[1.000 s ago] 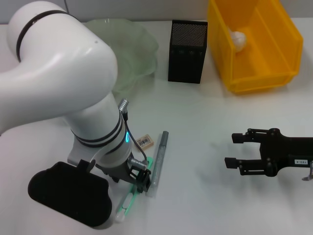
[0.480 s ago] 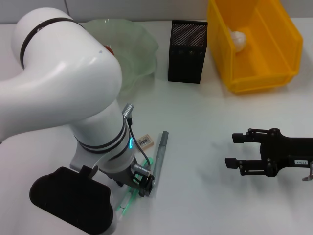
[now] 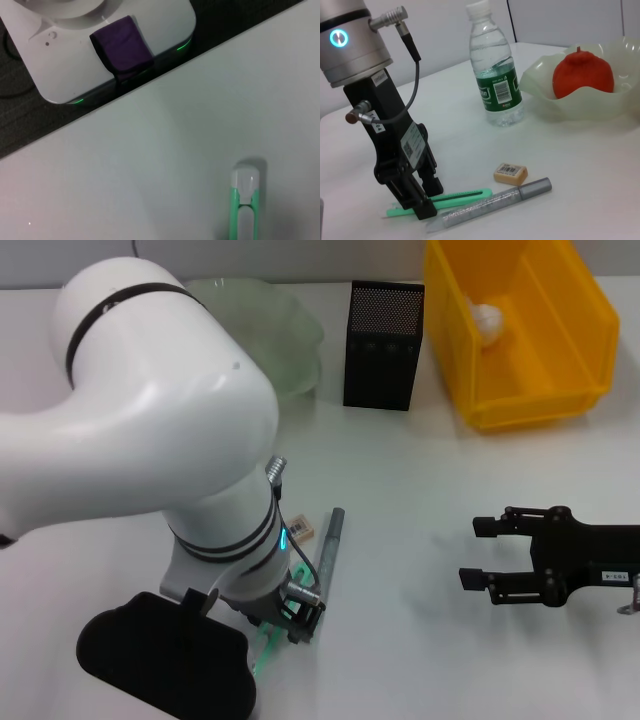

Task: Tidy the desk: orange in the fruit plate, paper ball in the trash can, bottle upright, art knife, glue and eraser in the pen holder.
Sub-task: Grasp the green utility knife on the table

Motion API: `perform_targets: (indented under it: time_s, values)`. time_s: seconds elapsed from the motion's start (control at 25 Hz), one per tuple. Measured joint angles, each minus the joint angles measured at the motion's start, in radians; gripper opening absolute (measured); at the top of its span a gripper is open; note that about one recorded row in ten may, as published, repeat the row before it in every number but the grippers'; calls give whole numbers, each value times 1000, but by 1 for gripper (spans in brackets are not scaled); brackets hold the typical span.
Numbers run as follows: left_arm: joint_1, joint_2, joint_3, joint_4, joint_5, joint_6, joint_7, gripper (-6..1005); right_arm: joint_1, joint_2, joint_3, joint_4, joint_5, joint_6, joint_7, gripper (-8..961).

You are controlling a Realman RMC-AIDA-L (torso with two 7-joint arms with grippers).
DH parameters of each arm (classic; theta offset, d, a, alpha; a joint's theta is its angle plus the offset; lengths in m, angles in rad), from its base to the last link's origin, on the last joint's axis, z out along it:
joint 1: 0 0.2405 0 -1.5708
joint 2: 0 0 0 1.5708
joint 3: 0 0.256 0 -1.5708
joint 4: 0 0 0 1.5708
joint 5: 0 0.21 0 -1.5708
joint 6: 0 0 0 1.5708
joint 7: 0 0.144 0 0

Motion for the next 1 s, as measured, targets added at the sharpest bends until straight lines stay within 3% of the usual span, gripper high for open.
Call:
perform_targets:
  time_s: [0.6, 1.0]
  values:
    - [-8, 0, 31, -10, 4, -19, -44, 265, -2, -3, -1, 2, -13, -1, -10, 769]
    - [-9, 0, 59, -21, 6, -43, -56, 266, -4, -1, -1, 2, -24, 4, -12, 768]
